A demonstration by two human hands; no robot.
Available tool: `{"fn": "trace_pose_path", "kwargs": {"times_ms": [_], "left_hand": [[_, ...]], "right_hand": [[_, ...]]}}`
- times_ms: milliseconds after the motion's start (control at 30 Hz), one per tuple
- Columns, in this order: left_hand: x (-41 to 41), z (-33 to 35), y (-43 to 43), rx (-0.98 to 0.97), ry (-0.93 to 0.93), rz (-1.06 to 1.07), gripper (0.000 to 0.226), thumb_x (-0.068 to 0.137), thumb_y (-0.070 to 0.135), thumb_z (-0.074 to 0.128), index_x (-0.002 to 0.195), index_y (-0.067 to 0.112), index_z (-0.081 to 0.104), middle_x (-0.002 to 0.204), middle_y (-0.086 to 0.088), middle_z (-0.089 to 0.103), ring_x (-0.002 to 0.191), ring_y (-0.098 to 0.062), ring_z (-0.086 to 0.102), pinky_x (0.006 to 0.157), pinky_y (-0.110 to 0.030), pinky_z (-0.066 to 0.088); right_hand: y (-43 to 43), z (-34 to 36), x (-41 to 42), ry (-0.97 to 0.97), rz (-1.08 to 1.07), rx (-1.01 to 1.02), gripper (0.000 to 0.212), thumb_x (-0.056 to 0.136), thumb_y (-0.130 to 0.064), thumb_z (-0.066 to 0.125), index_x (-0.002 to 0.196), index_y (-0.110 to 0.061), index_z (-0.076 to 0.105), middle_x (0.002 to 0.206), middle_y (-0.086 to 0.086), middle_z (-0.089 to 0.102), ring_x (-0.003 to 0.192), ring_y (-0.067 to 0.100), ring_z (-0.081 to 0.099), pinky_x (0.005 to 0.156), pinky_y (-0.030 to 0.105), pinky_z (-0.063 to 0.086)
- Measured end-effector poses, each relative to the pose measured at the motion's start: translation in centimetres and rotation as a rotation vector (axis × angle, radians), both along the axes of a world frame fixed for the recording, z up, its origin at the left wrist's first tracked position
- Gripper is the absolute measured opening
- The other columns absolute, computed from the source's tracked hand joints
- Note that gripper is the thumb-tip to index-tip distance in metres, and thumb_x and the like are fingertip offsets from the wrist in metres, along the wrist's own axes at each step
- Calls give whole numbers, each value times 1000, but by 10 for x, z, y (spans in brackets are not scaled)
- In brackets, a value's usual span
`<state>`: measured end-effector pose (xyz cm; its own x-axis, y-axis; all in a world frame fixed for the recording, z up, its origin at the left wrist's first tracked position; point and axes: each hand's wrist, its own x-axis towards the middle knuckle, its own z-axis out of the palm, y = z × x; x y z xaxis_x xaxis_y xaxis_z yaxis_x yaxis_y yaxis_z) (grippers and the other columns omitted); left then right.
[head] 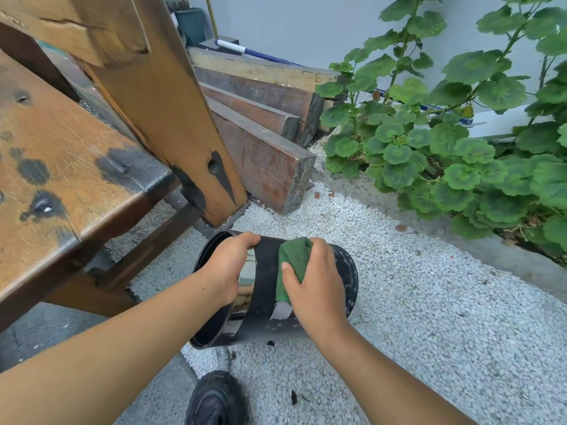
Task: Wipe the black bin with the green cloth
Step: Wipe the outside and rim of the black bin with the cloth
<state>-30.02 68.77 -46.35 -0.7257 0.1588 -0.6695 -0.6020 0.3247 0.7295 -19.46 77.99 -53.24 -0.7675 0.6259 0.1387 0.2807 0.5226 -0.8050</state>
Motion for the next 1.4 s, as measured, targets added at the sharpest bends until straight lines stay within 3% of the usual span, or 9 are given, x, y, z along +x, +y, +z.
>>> {"fn": "trace_pose_path", "kwargs": {"times_ms": [200,367,433,567,667,900,1067,1233,1400], "left_hand": [[-5,-6,-5,5,65,-100,16,94,31,59,95,15,63,94,7,57,90,-7,50,85,-34,33],[-12,-11,-12,49,108,-118,58,90,50,61,136,14,54,134,7,51,130,-13,38,101,-34,22],[-15,-10,-20,79,90,-153,58,87,53,65,131,16,61,140,5,54,137,-18,41,113,-37,24],[-19,-16,-53,221,-143,-379,36,78,32,79,110,14,77,124,-11,71,113,-26,68,93,-36,53],[-10,-25,-70,192,-174,-544,37,76,15,74,112,23,76,125,-3,71,118,-19,65,97,-32,48],[-4,-14,-57,99,-53,-258,46,79,16,73,124,13,64,127,-9,69,121,-31,59,112,-51,36],[-9,2,-34,113,-75,-167,42,87,22,68,126,11,61,138,-11,58,122,-31,59,106,-51,45],[-2,-6,-25,124,-134,-66,21,92,27,62,95,8,70,77,-11,75,59,-25,71,51,-31,57],[1,-18,-19,142,-163,-21,37,94,32,55,85,4,76,72,-17,76,57,-29,73,46,-31,56]], "right_hand": [[36,-21,-3,-163,-59,77,33,95,-38,60,113,-20,40,103,-3,46,81,18,56,58,30,41],[58,-34,-1,-267,-136,68,31,96,-34,60,112,-15,42,104,2,49,82,23,57,58,33,42],[63,-39,0,-291,-163,45,31,97,-33,60,113,-14,43,107,5,51,83,25,58,58,35,42],[64,-43,0,-299,-179,29,32,97,-33,60,115,-12,43,108,7,51,84,27,60,57,36,44],[62,-44,-2,-287,-176,37,32,97,-34,59,113,-14,42,107,6,50,80,25,57,55,34,42],[63,-24,-8,-90,-240,-173,28,94,-29,63,115,-19,46,105,-1,55,87,20,61,65,39,54],[38,9,-8,94,-89,-240,25,90,-35,64,106,-37,45,99,-15,57,86,3,60,60,21,47],[2,19,2,134,17,-312,23,83,-42,61,100,-42,45,95,-15,60,84,-2,59,66,24,50],[-28,18,5,126,97,-304,26,83,-46,60,102,-45,43,97,-21,54,90,-2,57,74,31,55]]}}
